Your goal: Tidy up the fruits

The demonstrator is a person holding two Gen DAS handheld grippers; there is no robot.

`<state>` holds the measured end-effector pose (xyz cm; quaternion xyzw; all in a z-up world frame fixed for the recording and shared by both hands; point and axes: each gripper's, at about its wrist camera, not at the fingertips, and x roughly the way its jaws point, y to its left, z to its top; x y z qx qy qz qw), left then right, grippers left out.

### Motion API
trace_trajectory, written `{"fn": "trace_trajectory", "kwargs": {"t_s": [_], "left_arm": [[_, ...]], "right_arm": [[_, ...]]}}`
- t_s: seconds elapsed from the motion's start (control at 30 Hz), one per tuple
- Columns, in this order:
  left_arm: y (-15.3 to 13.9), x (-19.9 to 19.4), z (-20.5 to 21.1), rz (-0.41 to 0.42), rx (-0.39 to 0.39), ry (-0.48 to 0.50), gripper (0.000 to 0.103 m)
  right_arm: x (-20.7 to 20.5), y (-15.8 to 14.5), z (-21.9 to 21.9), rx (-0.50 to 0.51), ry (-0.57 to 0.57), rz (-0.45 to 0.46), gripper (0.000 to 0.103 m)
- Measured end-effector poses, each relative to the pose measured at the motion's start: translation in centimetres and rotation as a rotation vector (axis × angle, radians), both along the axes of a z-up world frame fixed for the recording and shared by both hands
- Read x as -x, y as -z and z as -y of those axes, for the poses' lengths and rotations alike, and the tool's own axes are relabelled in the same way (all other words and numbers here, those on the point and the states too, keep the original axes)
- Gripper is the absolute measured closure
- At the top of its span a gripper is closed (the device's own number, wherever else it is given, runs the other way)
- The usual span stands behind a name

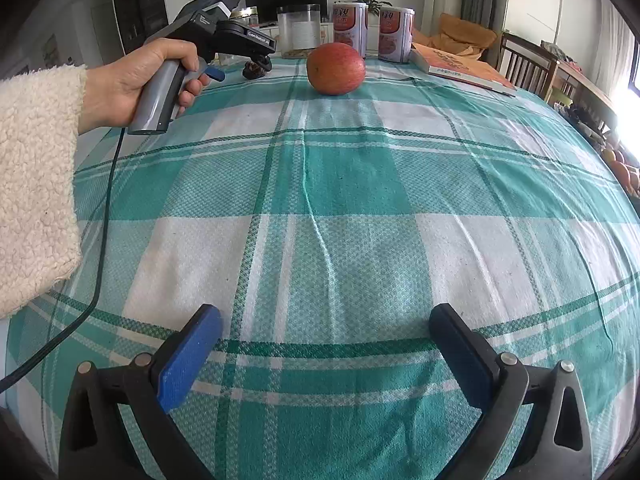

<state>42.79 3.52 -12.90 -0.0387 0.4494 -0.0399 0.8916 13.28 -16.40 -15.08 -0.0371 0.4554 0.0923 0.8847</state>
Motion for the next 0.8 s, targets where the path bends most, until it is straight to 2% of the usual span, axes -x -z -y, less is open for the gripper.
{"fn": "trace_trajectory", "kwargs": {"t_s": [0.03, 0.1, 0.23, 0.37, 0.47, 0.6, 0.73, 0.8], "left_arm": [[0.3, -0.2, 0.1, -0.007, -0.006, 0.012, 0.051], [0.2, -0.2, 0.3, 0.018, -0.036, 0.028, 0.060], [-0.4, 1.8, -0.9, 0.054, 0.000, -0.004, 0.061], [-1.6, 6.0, -1.7, 0.011, -0.015, -0.017, 0.061], [-2.7, 11.3, -1.9, -0.064, -0.040, -0.002, 0.060], [-3.9, 20.2, -1.4, -0.108, -0.051, 0.028, 0.060], [-2.2, 27.8, -0.8, -0.181, 0.012, 0.017, 0.060], [-1.0, 30.4, -0.4, -0.184, 0.013, 0.014, 0.060]], "right_arm": [[0.0, 0.0, 0.0, 0.000, 0.000, 0.000, 0.000], [0.0, 0.0, 0.0, 0.000, 0.000, 0.000, 0.000], [-0.1, 0.0, 0.0, 0.000, 0.000, 0.000, 0.000], [-0.1, 0.0, 0.0, -0.001, 0.000, -0.001, 0.000], [-0.1, 0.0, 0.0, -0.001, 0.000, 0.000, 0.000], [-0.2, 0.0, 0.0, -0.005, 0.001, 0.000, 0.000], [-0.2, 0.0, 0.1, -0.013, 0.001, 0.001, 0.000], [-0.1, 0.0, 0.1, -0.017, 0.002, 0.002, 0.000]]}}
